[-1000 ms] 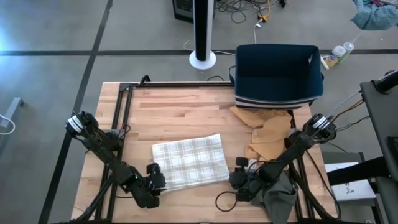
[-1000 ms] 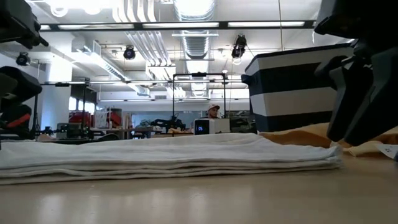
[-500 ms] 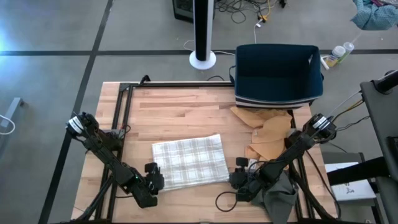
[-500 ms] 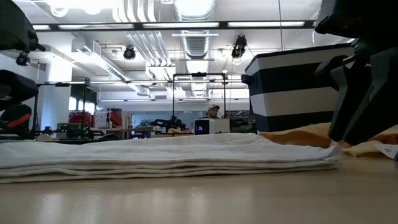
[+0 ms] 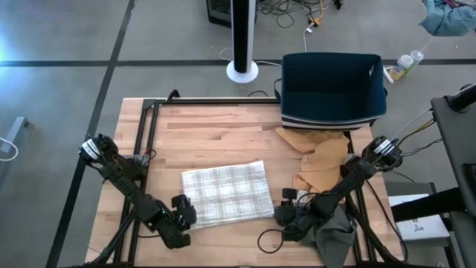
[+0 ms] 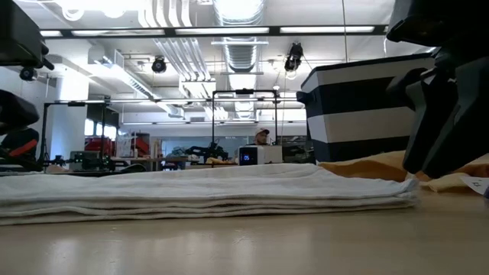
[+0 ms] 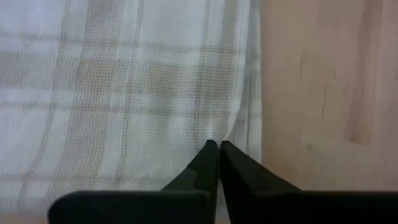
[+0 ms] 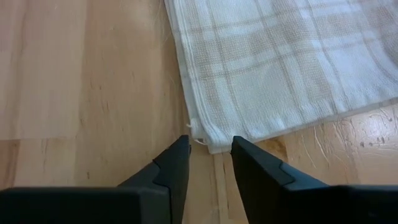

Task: Fold towel
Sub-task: Fold the white towel

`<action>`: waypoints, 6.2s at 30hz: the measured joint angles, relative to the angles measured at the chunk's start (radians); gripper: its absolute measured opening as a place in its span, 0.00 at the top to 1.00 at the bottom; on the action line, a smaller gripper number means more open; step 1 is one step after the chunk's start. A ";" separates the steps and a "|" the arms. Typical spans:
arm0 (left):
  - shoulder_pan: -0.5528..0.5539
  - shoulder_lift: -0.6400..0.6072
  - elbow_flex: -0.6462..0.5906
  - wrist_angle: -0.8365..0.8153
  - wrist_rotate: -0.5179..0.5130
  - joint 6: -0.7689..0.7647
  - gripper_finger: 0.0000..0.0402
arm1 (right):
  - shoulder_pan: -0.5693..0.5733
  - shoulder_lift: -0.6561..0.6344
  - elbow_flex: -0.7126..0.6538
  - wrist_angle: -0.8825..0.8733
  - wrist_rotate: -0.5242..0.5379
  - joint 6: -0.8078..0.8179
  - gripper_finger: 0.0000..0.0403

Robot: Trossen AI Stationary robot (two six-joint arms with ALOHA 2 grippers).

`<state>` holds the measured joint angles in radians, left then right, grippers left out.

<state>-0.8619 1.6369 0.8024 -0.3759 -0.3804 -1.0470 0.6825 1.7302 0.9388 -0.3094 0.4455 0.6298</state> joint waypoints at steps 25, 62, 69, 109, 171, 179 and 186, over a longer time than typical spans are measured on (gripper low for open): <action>-0.142 -0.054 -0.004 -0.053 -0.187 -0.304 1.00 | 0.000 0.004 0.021 0.010 -0.004 0.007 0.71; -0.291 -0.058 -0.013 -0.208 -0.452 -0.779 1.00 | -0.024 0.101 0.026 0.196 -0.079 -0.006 0.73; -0.293 -0.058 -0.013 -0.210 -0.473 -0.788 1.00 | -0.031 0.100 0.053 0.195 -0.079 -0.056 0.69; -0.361 -0.057 -0.014 -0.068 -0.229 -0.578 0.95 | -0.064 0.134 0.045 0.196 -0.079 -0.064 0.69; -0.352 0.305 0.263 -0.300 -0.262 -0.721 0.79 | -0.062 0.228 0.117 0.309 -0.023 -0.403 0.80; -0.352 0.303 0.262 -0.305 -0.260 -0.732 0.78 | -0.062 0.227 0.158 0.294 -0.026 -0.407 0.97; -0.354 0.303 0.262 -0.323 -0.257 -0.751 0.80 | -0.059 0.224 0.222 0.173 -0.028 -0.422 0.96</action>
<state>-1.2160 1.9400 1.0649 -0.6993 -0.6373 -1.7981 0.6230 1.9541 1.1610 -0.1360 0.4173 0.2078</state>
